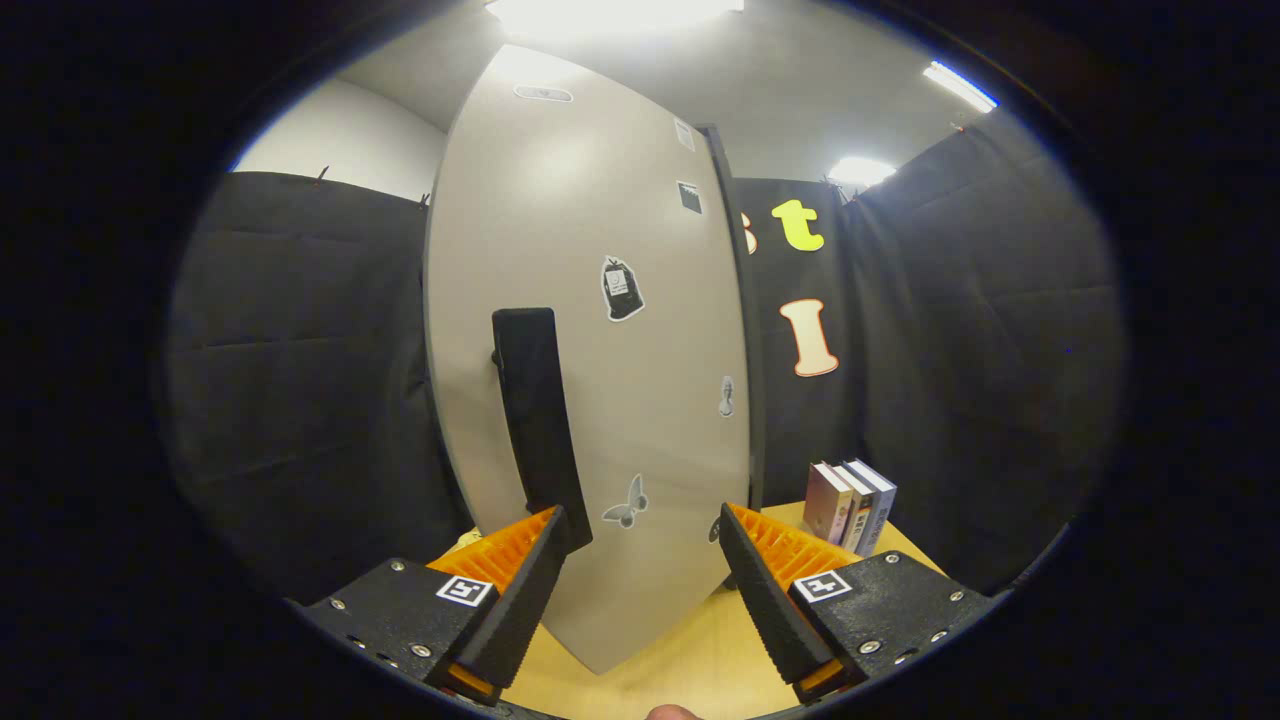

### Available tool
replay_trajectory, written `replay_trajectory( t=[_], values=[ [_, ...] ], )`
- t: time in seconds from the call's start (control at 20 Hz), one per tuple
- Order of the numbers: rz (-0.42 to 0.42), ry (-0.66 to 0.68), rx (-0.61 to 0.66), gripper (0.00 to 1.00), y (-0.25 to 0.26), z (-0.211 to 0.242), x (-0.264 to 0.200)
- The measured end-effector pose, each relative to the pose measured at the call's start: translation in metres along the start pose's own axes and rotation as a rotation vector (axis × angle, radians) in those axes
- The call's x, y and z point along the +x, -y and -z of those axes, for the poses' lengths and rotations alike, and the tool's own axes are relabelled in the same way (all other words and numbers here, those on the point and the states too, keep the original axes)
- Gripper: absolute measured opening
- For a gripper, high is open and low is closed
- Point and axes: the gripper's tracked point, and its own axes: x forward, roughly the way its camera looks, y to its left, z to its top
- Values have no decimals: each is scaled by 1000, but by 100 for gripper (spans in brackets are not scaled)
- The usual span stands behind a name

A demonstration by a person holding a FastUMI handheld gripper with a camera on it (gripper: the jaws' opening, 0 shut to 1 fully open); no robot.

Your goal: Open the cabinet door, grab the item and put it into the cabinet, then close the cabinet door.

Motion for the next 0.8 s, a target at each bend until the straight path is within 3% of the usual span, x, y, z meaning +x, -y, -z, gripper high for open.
replay_trajectory(
  t=[0.3,0.8],
  values=[
    [-1,-42,-8,94,-33,19,19],
    [-66,-35,-53,94,-59,5,48]
  ],
)
